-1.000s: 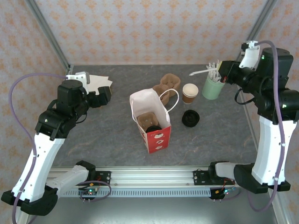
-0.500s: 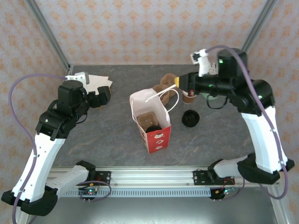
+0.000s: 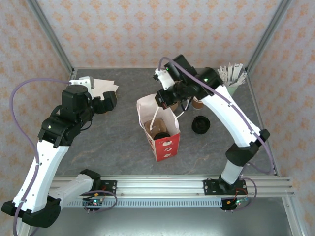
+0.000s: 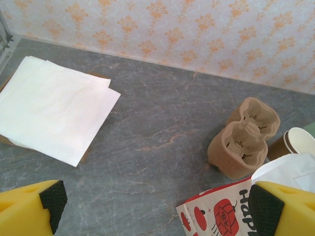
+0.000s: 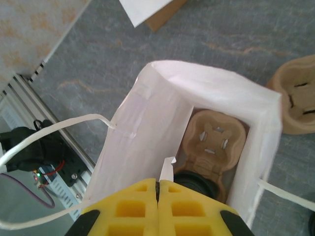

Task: Pack the takeout coffee

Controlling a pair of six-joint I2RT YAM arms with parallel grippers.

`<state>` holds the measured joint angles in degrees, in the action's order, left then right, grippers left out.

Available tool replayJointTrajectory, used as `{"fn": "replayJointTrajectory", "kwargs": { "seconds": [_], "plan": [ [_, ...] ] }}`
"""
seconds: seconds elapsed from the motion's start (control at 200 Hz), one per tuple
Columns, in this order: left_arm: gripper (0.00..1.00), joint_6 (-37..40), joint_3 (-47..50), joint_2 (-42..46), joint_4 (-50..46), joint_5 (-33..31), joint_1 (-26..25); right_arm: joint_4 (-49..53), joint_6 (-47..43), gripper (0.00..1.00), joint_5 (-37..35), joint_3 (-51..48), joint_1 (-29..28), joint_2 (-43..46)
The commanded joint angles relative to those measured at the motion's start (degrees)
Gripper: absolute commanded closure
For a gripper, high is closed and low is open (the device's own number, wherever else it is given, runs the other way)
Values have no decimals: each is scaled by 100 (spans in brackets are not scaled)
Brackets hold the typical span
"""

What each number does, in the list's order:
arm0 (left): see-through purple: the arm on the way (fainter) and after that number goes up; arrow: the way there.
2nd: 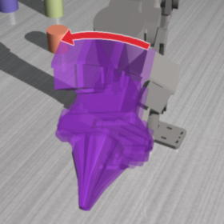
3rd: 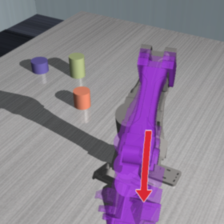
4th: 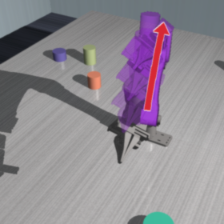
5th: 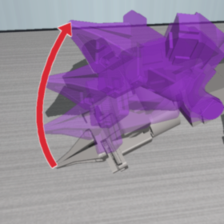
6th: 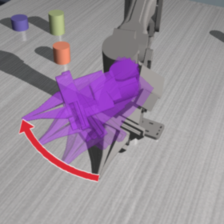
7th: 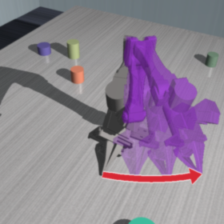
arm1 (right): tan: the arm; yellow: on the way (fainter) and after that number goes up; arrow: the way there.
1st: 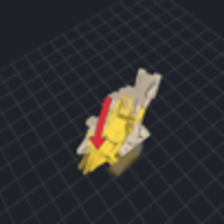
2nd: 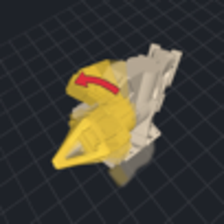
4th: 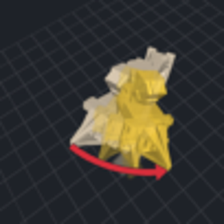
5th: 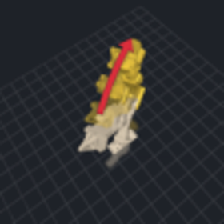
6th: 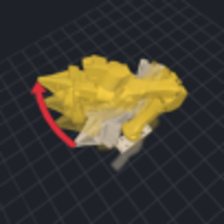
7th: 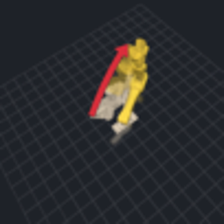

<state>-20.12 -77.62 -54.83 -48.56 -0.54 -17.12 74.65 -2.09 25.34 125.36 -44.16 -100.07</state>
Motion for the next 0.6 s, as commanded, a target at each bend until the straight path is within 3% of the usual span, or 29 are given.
{"fn": "replayJointTrajectory", "kwargs": {
  "seconds": [0.0,0.12,0.31,0.596],
  "plan": [
    [2,-70,43,64,23,-184,34,205,-186,95,218,205,-51,-247],
    [2,-67,37,61,13,-184,34,306,-304,88,296,357,-49,-551],
    [2,-61,-41,16,-39,-192,34,366,-297,57,-140,922,-31,-724],
    [0,-289,-423,-401,-412,-179,123,110,-183,42,-1399,1356,166,-187]
  ]
}}
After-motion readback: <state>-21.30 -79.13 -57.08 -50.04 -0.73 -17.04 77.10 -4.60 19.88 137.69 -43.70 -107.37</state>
